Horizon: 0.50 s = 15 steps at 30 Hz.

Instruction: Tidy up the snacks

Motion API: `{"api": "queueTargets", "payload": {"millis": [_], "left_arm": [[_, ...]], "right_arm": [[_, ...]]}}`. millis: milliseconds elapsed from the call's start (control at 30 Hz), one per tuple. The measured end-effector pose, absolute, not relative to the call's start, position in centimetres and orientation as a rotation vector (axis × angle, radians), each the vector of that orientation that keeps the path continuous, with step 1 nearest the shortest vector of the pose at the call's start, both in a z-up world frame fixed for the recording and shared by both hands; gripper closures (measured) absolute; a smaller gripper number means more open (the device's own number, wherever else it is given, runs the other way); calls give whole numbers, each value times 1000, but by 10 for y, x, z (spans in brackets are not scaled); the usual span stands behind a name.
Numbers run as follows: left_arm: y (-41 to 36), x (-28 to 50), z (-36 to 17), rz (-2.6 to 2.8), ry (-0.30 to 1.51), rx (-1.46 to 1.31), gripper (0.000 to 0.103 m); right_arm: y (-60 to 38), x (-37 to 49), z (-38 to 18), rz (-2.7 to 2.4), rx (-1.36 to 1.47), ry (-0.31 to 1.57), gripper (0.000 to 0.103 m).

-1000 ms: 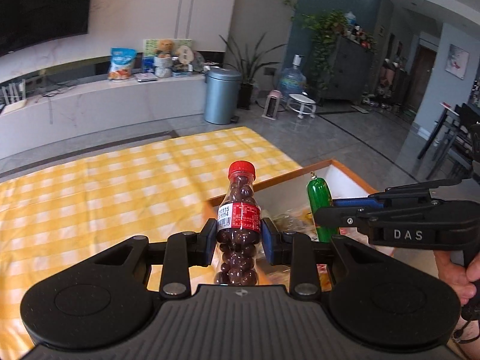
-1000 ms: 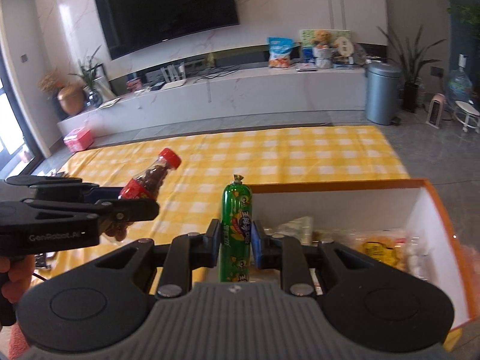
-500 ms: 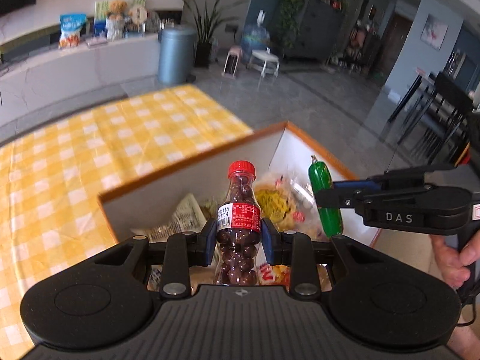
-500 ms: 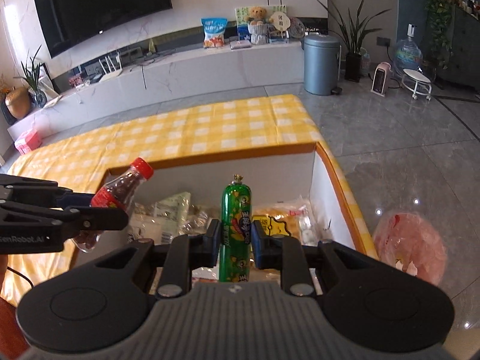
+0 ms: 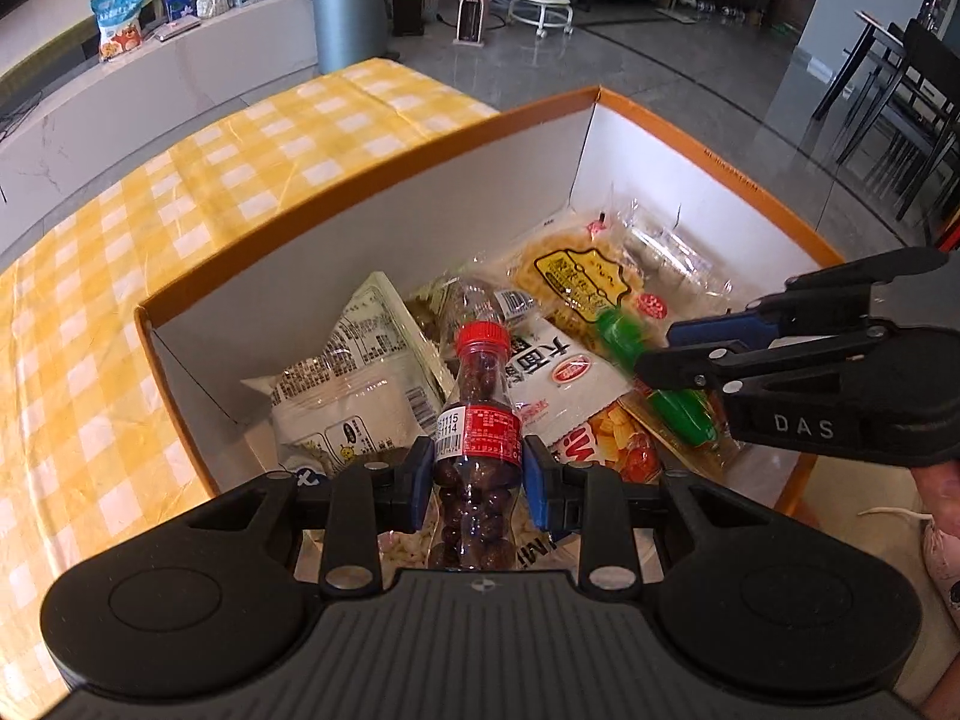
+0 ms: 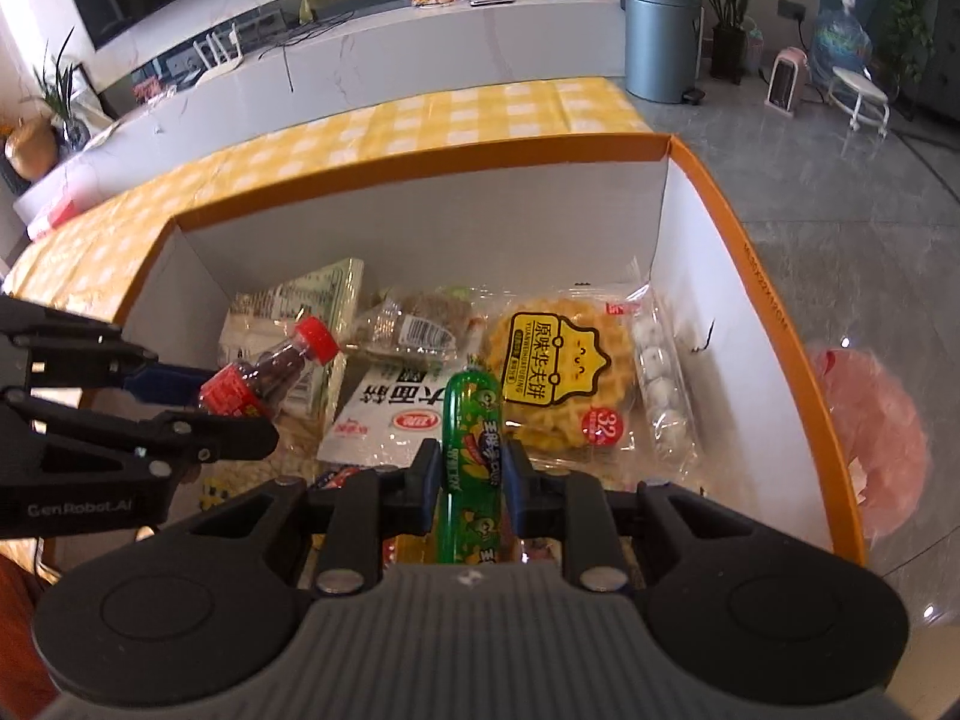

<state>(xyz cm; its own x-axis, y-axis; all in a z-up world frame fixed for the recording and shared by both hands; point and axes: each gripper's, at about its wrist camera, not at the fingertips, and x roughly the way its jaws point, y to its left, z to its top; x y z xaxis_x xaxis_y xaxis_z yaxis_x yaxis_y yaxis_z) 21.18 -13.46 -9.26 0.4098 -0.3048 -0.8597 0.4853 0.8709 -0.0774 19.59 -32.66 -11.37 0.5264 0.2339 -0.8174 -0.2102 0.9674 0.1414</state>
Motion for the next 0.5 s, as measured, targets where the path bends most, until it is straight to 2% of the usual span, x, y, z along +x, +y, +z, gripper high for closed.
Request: {"api": "queueTargets", "payload": {"millis": [100, 167, 233, 267, 433, 500], "left_arm": [[-136, 213, -96, -489, 1045, 200, 68], [-136, 213, -98, -488, 1049, 204, 68], [-138, 214, -99, -488, 1051, 219, 68], [-138, 213, -99, -487, 1052, 227, 67], [-137, 206, -86, -453, 993, 257, 55], [-130, 203, -78, -451, 975, 239, 43]], "right_arm": [[-321, 192, -111, 262, -10, 957, 69], [-320, 190, -107, 268, -13, 946, 67], [-318, 187, -101, 269, -18, 930, 56], [-317, 185, -98, 267, -26, 921, 55], [-304, 177, -90, 278, -78, 903, 43], [-299, 175, -88, 277, -100, 906, 41]]}}
